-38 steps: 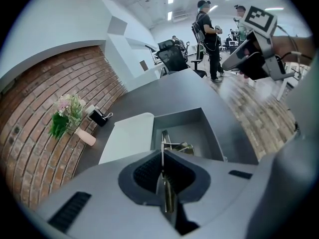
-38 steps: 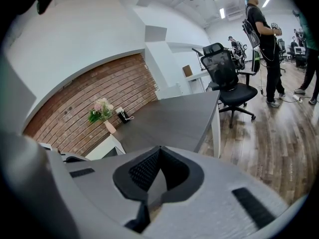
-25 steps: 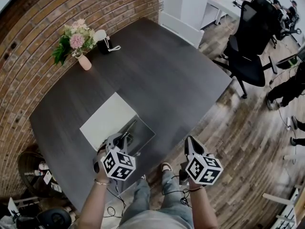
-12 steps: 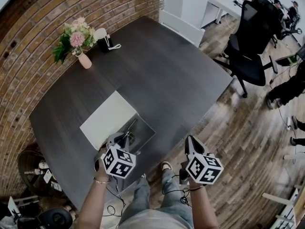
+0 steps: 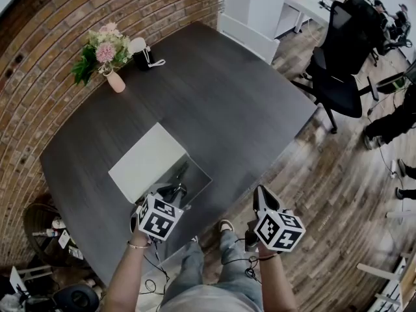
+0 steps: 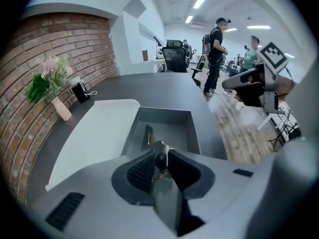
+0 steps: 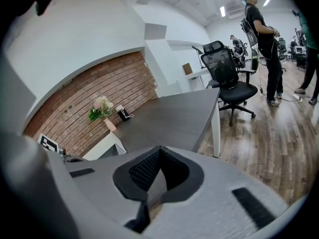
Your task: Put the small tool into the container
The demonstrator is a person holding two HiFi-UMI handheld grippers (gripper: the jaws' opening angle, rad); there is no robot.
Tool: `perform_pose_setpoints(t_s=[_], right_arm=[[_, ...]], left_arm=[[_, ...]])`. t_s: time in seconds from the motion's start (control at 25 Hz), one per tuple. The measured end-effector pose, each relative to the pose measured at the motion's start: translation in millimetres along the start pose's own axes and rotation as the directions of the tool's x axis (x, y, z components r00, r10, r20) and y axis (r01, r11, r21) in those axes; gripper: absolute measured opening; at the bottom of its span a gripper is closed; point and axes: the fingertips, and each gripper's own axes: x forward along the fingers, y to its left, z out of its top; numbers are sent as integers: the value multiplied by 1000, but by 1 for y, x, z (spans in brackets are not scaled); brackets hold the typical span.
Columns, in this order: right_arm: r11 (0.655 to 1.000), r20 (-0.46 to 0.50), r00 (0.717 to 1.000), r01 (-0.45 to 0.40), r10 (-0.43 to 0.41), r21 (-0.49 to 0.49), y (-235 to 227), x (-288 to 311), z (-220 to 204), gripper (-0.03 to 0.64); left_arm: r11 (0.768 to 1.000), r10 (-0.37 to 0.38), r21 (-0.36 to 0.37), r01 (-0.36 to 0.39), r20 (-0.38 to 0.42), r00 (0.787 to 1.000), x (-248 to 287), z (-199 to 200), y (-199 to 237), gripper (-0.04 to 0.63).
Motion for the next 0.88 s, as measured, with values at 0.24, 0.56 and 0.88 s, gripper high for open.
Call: perform_pose_setpoints(t_s=[0.24, 0.56, 0.88], right_arm=[[1000, -4, 1000, -2, 2, 1, -1, -1, -2, 2], [1000, -8, 1000, -3, 3, 1, -2, 0, -3, 2], [1000, -18, 1000, -12, 12, -16, 5, -2, -6, 2]], left_arm=[[996, -49, -79, 49, 7, 999, 3, -1, -3, 94], [973, -122, -195, 126, 33, 992, 5, -1, -11, 114], [940, -163, -284, 188, 109, 981, -3, 4, -7, 115]])
